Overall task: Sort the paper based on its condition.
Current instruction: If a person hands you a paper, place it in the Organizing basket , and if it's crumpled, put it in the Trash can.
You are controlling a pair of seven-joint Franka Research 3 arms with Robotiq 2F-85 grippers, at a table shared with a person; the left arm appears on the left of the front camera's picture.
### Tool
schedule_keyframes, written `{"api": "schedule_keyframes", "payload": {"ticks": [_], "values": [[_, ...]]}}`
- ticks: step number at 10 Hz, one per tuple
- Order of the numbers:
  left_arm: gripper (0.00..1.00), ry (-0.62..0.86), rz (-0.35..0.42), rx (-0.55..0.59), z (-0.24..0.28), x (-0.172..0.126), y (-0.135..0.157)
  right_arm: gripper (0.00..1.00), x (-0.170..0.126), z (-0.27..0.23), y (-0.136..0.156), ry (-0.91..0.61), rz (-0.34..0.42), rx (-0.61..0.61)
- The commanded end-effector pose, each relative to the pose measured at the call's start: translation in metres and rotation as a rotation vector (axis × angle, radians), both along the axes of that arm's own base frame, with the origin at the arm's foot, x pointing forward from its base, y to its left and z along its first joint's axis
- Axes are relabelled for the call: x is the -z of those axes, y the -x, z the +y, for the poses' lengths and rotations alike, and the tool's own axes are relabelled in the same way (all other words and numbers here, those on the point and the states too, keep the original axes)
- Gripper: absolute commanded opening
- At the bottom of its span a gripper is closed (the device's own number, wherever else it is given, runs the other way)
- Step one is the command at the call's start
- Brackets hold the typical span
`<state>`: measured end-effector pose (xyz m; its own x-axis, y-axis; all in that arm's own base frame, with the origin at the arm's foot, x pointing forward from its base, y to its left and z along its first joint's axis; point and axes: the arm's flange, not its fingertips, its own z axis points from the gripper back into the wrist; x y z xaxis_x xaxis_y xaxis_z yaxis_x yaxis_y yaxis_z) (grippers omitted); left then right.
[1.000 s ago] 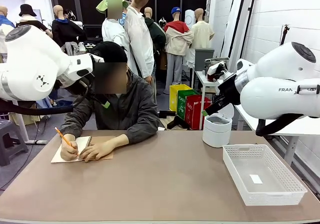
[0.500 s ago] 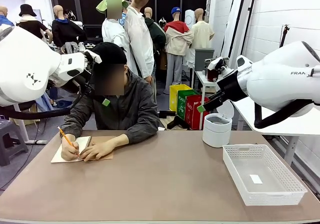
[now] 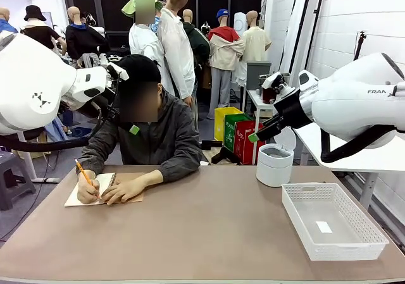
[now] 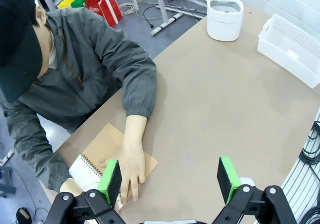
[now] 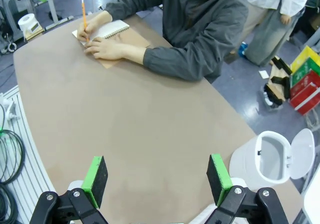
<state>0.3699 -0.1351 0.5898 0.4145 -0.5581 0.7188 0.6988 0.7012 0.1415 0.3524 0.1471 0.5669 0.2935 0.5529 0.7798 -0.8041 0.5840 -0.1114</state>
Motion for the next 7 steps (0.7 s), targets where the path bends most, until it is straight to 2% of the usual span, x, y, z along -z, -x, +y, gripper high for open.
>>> {"api": "schedule_keyframes", "payload": {"ticks": [1,7], "values": [[1.00,0.001,0.005,-0.015,-0.0002,0.0002,-0.0001,1.00,0.0003,-0.0004,0.0001,-0.002,0.005,-0.005],[1.00,0.001,0.005,-0.015,-0.0002,0.0002,-0.0001,1.00,0.0003,-0.0004,0.0001,-0.002,0.005,-0.005]]}}
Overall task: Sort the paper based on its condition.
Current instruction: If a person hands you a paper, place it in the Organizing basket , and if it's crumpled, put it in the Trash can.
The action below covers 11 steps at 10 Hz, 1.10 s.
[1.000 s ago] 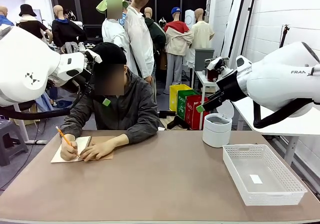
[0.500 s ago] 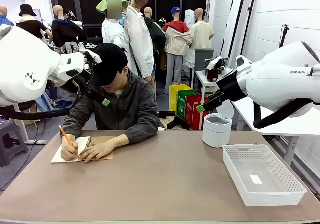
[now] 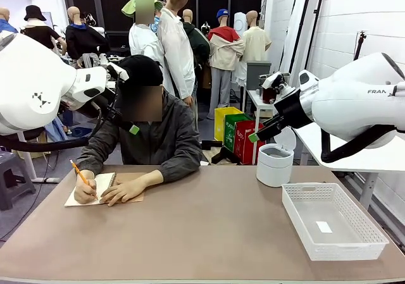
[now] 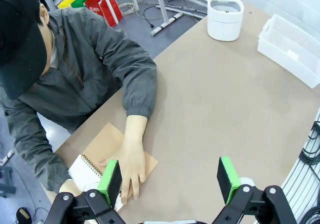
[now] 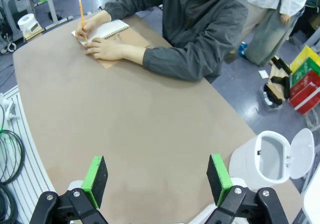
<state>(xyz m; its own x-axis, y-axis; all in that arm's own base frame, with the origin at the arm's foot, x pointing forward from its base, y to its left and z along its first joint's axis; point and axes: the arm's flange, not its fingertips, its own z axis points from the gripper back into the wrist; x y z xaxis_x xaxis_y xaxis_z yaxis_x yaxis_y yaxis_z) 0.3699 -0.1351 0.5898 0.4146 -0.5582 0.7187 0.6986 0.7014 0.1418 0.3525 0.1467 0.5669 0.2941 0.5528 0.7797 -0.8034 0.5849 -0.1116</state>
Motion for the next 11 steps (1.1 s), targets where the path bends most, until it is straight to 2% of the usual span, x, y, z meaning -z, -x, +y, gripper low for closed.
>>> {"api": "schedule_keyframes", "payload": {"ticks": [1,11], "values": [[1.00,0.002,0.005,-0.015,-0.0002,0.0002,-0.0001,1.00,0.0004,0.0000,0.0003,-0.003,0.005,-0.006],[1.00,0.002,0.005,-0.015,-0.0002,0.0002,-0.0001,1.00,0.0004,0.0000,0.0003,-0.003,0.005,-0.006]]}}
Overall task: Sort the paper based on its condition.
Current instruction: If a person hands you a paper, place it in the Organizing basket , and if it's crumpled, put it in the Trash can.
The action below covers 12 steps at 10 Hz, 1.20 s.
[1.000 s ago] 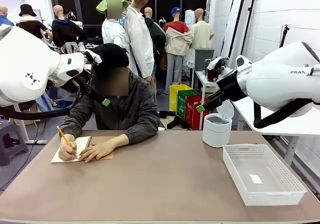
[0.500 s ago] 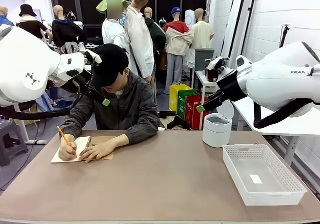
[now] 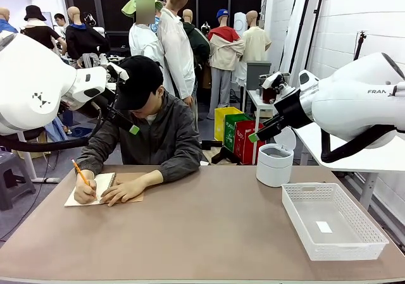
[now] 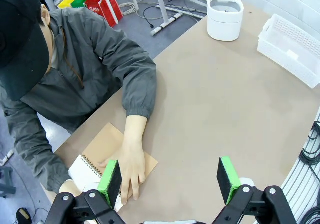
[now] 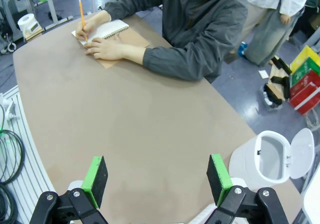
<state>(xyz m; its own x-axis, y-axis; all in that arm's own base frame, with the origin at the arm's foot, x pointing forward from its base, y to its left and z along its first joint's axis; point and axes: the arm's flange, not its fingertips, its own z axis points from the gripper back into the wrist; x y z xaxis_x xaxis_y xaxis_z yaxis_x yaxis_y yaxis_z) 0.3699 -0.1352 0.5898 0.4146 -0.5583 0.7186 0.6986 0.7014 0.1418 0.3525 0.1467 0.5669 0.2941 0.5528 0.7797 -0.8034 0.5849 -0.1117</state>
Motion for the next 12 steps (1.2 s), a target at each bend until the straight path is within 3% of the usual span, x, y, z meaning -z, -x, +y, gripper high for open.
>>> {"api": "schedule_keyframes", "payload": {"ticks": [1,12], "values": [[1.00,0.002,0.005,-0.015,-0.0002,0.0002,-0.0001,1.00,0.0004,0.0000,0.0002,-0.003,0.005,-0.006],[1.00,0.002,0.005,-0.015,-0.0002,0.0002,-0.0001,1.00,0.0004,0.0000,0.0002,-0.003,0.005,-0.006]]}}
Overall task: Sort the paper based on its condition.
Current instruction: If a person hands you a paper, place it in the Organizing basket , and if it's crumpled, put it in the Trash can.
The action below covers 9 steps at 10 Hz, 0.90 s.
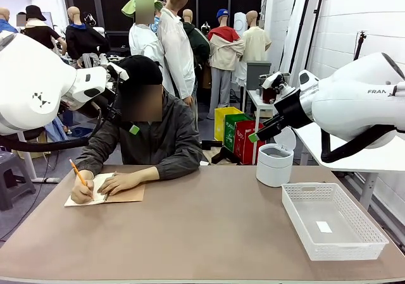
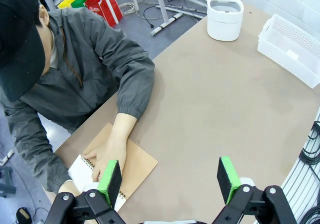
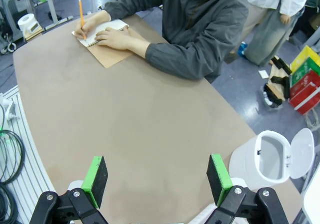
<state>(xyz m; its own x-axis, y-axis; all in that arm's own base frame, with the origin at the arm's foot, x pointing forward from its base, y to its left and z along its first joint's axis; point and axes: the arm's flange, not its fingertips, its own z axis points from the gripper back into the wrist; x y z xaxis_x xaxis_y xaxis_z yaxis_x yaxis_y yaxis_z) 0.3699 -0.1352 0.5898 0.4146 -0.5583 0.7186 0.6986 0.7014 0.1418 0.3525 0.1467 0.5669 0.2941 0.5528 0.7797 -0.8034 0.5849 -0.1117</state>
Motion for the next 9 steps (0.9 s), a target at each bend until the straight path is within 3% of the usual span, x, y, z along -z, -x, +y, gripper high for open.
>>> {"api": "schedule_keyframes", "payload": {"ticks": [1,9], "values": [[1.00,0.002,0.005,-0.015,-0.0001,0.0002,-0.0001,1.00,0.0004,0.0000,0.0002,-0.003,0.005,-0.006],[1.00,0.002,0.005,-0.015,-0.0001,0.0002,-0.0001,1.00,0.0004,0.0000,0.0002,-0.003,0.005,-0.006]]}}
